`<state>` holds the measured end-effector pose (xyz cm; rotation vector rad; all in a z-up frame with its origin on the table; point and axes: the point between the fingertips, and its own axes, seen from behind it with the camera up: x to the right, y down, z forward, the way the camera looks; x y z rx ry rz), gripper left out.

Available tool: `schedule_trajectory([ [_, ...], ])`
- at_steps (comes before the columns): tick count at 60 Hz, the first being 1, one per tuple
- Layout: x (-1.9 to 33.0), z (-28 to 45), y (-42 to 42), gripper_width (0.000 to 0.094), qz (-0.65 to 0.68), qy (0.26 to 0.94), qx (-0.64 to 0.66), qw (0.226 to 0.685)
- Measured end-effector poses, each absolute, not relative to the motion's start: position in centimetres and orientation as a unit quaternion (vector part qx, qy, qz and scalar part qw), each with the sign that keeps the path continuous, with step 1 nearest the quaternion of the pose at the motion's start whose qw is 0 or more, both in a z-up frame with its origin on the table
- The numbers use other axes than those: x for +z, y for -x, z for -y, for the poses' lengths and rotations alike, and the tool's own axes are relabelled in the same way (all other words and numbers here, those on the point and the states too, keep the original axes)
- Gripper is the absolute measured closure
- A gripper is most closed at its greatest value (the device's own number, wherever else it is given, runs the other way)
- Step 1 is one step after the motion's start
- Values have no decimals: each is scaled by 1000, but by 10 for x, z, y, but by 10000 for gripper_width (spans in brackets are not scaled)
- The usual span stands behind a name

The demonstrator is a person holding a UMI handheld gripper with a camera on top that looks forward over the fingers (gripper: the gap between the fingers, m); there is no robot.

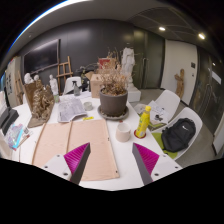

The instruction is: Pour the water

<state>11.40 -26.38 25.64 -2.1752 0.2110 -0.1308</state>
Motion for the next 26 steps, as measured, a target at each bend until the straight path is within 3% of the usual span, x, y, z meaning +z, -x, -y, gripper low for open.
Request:
schedule_trajectory([
  [26, 281, 278, -47, 74, -53, 880, -60, 469],
])
